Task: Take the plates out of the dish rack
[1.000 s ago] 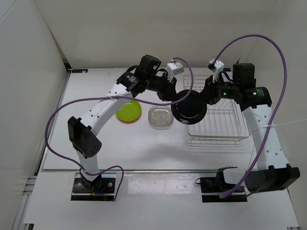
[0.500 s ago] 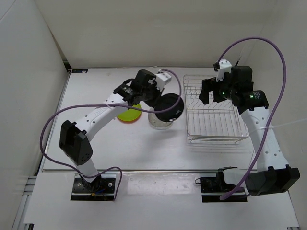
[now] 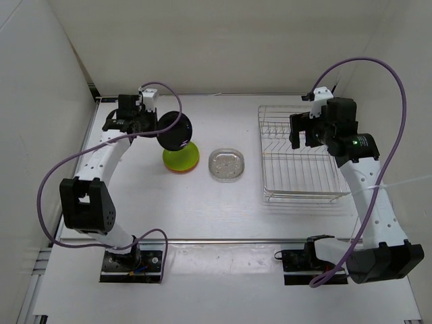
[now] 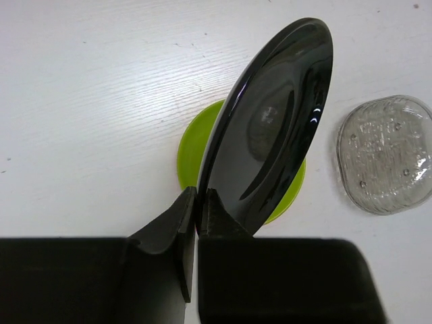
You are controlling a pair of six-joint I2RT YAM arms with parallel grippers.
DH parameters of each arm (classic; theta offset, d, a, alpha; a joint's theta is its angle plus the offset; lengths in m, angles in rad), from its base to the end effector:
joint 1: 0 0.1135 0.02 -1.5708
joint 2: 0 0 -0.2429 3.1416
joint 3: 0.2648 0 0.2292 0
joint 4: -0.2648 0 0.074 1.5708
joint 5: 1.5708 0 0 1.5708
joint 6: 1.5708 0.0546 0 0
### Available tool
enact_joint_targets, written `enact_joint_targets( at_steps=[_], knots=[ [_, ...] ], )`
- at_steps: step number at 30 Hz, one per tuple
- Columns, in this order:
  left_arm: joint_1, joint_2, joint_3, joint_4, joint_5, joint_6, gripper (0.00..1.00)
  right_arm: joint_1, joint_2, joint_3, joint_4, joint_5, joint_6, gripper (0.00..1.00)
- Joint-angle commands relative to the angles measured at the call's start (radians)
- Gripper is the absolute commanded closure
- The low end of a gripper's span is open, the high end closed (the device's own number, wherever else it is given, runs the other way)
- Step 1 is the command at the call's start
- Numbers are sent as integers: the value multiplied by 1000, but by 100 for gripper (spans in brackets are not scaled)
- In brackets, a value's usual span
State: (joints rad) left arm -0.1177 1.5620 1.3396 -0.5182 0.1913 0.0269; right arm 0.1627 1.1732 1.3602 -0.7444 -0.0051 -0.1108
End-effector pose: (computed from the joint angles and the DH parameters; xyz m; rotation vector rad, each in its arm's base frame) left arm 0.3375 -0.0504 0.2800 0.2640 2.2944 -0.2673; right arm 0.2381 0.0394 0.3695 -0.2931 2.1081 0.0361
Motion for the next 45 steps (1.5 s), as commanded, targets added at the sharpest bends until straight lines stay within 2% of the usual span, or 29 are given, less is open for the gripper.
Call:
enact_joint_targets(
  at_steps=[1, 9, 13, 33, 43, 44, 45],
  knots=[
    [44, 46, -8, 53, 178, -34, 89, 0, 8, 25, 37, 7, 2, 0],
    [124, 159, 36, 30, 319, -78, 89, 0, 11, 43, 17, -3, 2, 0],
    [124, 197, 47, 21, 350, -87, 89, 0, 2, 34, 17, -13, 2, 0],
    [124, 325, 55, 9, 358, -87, 89, 0, 2, 34, 17, -42, -7, 0],
    [133, 346, 66, -31, 367, -78, 70, 0, 2, 34, 17, -52, -7, 0],
    [133, 346, 66, -31, 367, -78, 63, 0, 2, 34, 17, -52, -7, 0],
    [133, 334, 66, -31, 367, -78, 60, 0, -7, 34, 17, -52, -7, 0]
  ],
)
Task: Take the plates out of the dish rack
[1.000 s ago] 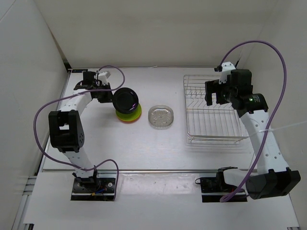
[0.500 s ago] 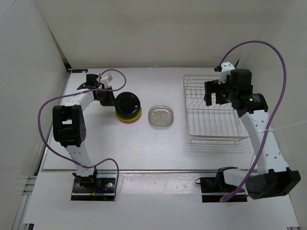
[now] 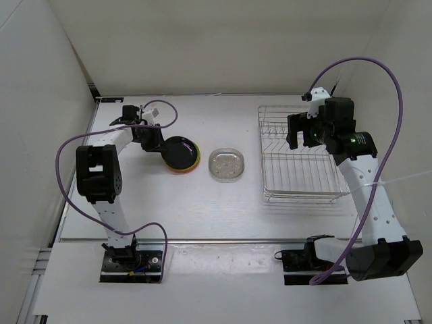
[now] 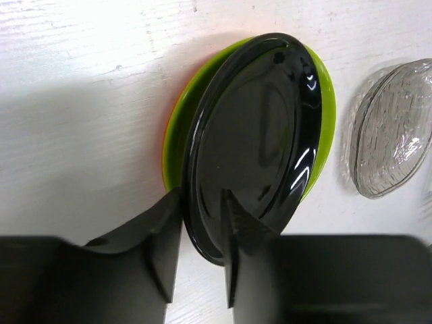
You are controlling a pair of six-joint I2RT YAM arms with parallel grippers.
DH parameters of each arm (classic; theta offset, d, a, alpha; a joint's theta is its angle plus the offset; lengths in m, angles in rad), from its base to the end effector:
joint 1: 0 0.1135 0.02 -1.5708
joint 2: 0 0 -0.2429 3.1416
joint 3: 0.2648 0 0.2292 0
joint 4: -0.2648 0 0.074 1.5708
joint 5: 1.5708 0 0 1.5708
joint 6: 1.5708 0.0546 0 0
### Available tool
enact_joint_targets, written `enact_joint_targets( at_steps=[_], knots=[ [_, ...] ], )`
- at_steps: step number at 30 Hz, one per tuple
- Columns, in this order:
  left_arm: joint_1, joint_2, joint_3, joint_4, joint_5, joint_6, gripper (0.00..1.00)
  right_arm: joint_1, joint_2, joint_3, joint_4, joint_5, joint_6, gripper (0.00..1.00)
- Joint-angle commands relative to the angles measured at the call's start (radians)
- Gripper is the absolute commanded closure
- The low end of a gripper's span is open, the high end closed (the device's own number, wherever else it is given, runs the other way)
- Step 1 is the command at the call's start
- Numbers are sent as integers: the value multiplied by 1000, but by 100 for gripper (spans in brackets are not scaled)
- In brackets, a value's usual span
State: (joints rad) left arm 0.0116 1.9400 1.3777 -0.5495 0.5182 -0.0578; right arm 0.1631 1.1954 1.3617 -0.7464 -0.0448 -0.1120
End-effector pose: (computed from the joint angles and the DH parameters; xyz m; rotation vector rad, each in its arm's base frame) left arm 0.3809 -0.0226 0.1640 0.0710 2.6155 -0.7061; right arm 0.2430 0.0425 0.3648 -0.3207 2.1272 0.0779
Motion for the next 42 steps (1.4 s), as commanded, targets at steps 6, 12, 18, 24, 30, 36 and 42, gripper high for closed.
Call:
enact_joint_targets(
  at_steps=[6, 12, 18, 24, 30, 36, 42],
  knots=[
    [4, -81, -2, 0, 40, 18, 40, 0, -30, 24, 19, -21, -6, 0],
    [4, -125, -23, 0, 19, 27, 17, 0, -48, 24, 19, -21, -6, 0],
    [22, -202, -23, -23, -148, 64, 0, 0, -48, -6, 35, 68, 3, 0],
    [51, -334, -5, -96, -312, 82, 0, -59, -16, -36, 81, 115, -8, 0],
    [103, -515, -26, -174, -389, 92, 0, -216, 41, -46, 120, 97, -26, 0],
    [163, -654, -60, -234, -423, 110, 0, -368, 78, -35, 134, 20, -6, 0],
    [183, -745, -123, -234, -432, 110, 0, -427, 87, -35, 134, -20, -15, 0]
  ],
)
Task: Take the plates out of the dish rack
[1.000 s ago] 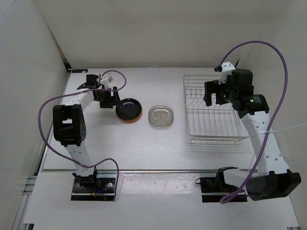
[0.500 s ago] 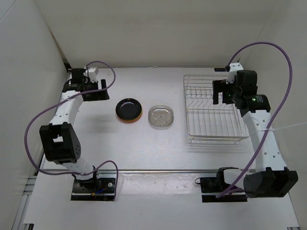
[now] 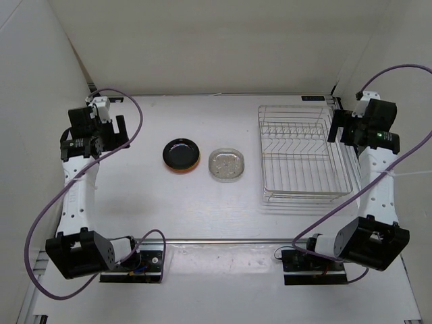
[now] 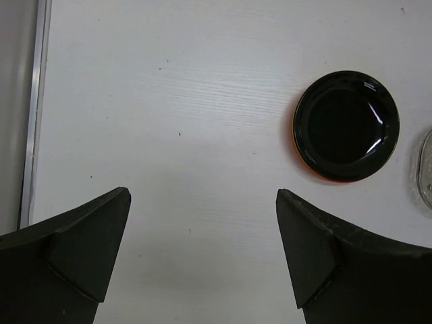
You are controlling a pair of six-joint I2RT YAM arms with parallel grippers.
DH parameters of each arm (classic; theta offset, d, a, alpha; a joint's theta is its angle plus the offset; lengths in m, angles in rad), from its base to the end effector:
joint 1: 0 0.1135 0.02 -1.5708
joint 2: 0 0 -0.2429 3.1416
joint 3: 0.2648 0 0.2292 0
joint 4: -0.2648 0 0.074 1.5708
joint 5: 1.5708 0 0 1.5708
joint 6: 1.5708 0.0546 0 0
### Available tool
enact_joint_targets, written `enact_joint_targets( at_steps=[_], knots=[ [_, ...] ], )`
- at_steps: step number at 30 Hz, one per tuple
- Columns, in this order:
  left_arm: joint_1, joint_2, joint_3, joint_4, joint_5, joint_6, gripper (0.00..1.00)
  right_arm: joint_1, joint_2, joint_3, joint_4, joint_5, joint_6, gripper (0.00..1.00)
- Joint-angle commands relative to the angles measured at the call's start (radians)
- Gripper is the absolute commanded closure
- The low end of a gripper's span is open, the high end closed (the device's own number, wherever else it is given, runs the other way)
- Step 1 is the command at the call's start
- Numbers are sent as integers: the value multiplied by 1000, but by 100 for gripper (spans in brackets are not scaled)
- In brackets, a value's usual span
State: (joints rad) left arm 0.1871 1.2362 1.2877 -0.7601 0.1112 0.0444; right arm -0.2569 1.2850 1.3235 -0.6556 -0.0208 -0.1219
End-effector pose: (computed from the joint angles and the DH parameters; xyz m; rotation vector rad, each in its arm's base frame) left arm 0.2521 0.0416 0.3308 -0.1040 2.2717 -0.0049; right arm 0.2664 -0.0688 0.3406 0.1362 2.1900 -0.1910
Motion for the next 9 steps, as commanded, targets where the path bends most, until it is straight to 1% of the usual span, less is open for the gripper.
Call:
enact_joint_targets(
  at_steps=[1, 3, 9],
  knots=[
    [8, -41, -47, -24, -25, 8, 0, -7, -3, -9, 53, -44, -5, 0],
    [8, -64, -56, -24, -25, 8, 0, -7, -13, -20, 53, -44, -5, 0],
    [17, -64, -56, -24, -25, 8, 0, -7, -23, -20, 53, -33, 4, 0]
  ],
)
